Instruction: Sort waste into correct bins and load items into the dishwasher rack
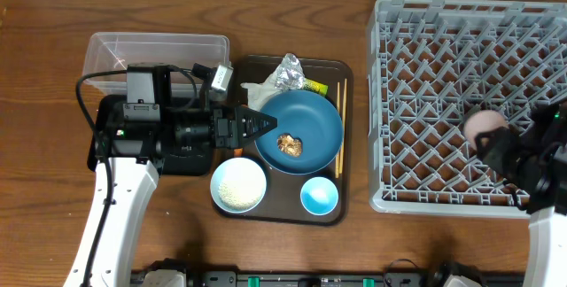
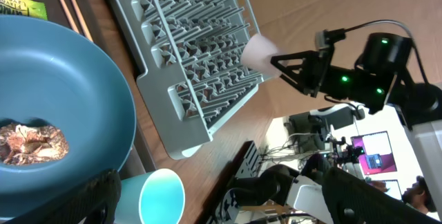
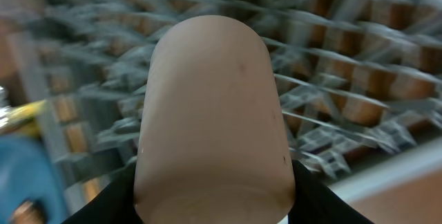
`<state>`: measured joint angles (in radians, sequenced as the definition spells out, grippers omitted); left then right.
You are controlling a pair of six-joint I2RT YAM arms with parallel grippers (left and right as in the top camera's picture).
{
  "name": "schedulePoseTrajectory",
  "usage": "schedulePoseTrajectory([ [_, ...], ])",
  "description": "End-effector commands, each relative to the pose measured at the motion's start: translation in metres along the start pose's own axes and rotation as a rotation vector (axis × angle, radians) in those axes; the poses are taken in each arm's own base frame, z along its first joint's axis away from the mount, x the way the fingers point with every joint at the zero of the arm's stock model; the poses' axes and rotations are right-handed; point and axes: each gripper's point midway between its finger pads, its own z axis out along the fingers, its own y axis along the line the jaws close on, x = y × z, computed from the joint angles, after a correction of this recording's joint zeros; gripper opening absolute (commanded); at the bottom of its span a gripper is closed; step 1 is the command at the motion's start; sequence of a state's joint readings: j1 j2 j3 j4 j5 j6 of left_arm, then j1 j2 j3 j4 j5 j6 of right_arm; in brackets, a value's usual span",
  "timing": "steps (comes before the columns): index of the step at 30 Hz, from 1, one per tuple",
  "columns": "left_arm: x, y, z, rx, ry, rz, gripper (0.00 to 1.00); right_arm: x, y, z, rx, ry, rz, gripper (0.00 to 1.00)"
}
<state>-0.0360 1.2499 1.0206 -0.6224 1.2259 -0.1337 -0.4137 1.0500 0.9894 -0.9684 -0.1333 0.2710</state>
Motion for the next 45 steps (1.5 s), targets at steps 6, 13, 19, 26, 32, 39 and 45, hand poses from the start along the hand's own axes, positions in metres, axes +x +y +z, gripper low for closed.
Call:
schedulePoseTrajectory([
  [6,-0.004,-0.003,-0.002,-0.007,-0.008,0.014,0.93,0.003,-0.029,0.028,0.131,0.1,0.139,0.43],
  [13,-0.004,-0.001,-0.002,-0.019,-0.011,0.014,0.93,0.018,-0.023,0.053,0.088,0.234,0.16,0.59],
  [19,0.009,0.028,0.003,-0.204,0.023,-0.041,0.93,0.009,-0.005,0.039,0.004,0.214,0.161,0.88],
  [26,0.042,0.046,0.03,-0.44,0.154,0.047,0.85,-0.017,0.063,-0.017,-0.315,0.068,-0.007,0.88],
  [32,0.079,0.071,0.042,-0.757,0.309,0.207,0.81,-0.014,0.092,-0.041,-0.406,0.0,-0.11,0.89],
  [39,0.124,0.09,0.084,-0.834,0.508,0.281,0.74,-0.009,0.096,-0.037,-0.411,0.025,-0.119,0.88],
  [45,0.15,0.11,0.109,-0.845,0.618,0.268,0.41,-0.007,0.095,-0.037,-0.409,0.033,-0.117,0.88],
])
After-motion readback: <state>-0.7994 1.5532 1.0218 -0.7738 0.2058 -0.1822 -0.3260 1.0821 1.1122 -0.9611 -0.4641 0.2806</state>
